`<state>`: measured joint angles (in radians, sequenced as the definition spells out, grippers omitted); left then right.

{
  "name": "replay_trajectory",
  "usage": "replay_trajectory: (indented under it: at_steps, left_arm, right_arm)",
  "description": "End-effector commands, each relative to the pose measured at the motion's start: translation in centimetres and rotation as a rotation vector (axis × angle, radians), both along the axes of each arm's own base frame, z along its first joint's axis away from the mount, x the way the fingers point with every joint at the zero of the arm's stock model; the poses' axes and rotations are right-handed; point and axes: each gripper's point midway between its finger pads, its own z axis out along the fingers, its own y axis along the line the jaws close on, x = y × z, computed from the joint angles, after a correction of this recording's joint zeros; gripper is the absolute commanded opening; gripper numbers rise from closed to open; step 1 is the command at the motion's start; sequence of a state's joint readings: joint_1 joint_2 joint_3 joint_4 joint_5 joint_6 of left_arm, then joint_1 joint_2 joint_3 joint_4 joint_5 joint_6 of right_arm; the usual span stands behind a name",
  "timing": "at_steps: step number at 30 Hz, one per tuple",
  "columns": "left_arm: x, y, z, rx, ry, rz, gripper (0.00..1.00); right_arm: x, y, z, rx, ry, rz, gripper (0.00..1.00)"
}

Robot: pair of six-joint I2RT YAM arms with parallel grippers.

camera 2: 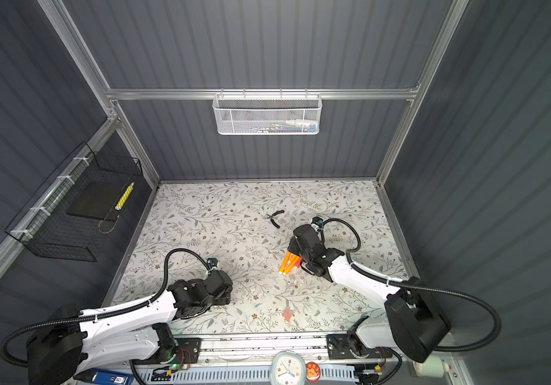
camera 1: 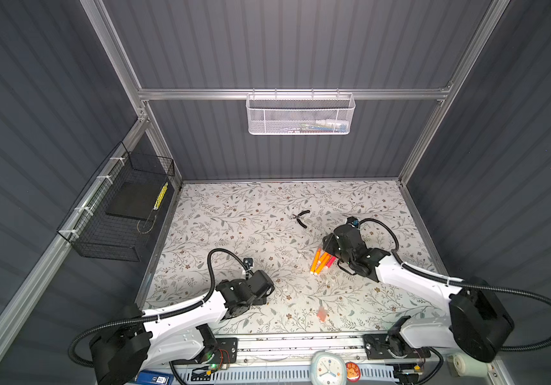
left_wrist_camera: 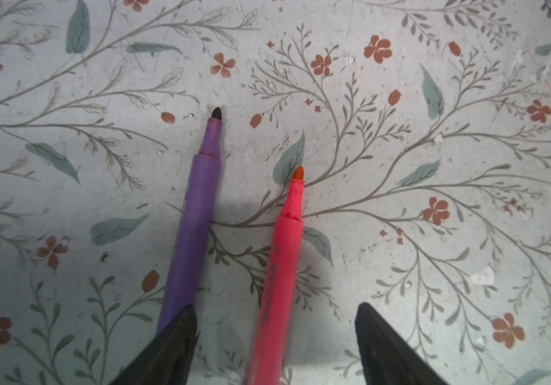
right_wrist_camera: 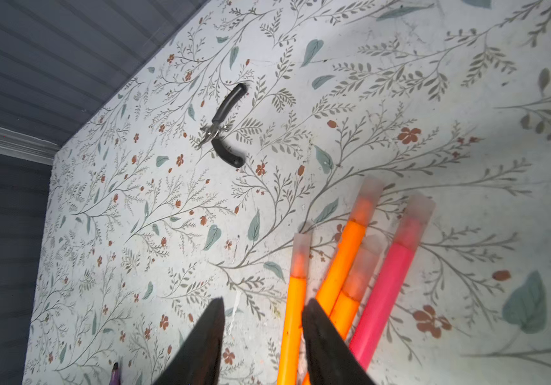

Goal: Insert the pens into the pen caps

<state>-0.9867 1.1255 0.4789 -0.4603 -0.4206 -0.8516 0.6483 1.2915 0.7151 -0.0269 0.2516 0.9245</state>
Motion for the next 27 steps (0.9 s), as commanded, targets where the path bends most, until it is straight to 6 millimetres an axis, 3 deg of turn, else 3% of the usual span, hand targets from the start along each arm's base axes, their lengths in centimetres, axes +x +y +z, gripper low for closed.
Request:
replay_trajectory:
  at_steps: [1, 8, 16, 27]
  left_arm:
    - [-0.6, -0.1, -1.1, -0.009, 0.039, 0.007, 0.71]
    - [-0.9, 0.0, -2.4, 0.011, 0.072, 0.013, 0.6]
    - [-1.1, -0.1, -2.7, 0.011, 0.086, 0.009, 0.43]
    - [-3.3, -0.3, -3.1, -0.01, 0.157, -0.014, 0.47]
  right_arm:
    - [-1.3, -1.2, 0.5, -0.038, -0.02, -0.035, 0.44]
    - [-2.9, -1.6, 2.3, -0.002, -0.078, -0.027, 0.46]
    - [-3.6, -1.7, 2.0, 0.023, -0.087, -0.029, 0.47]
    - [-3.6, -0.7, 1.3, 0.036, -0.079, -0.006, 0.48]
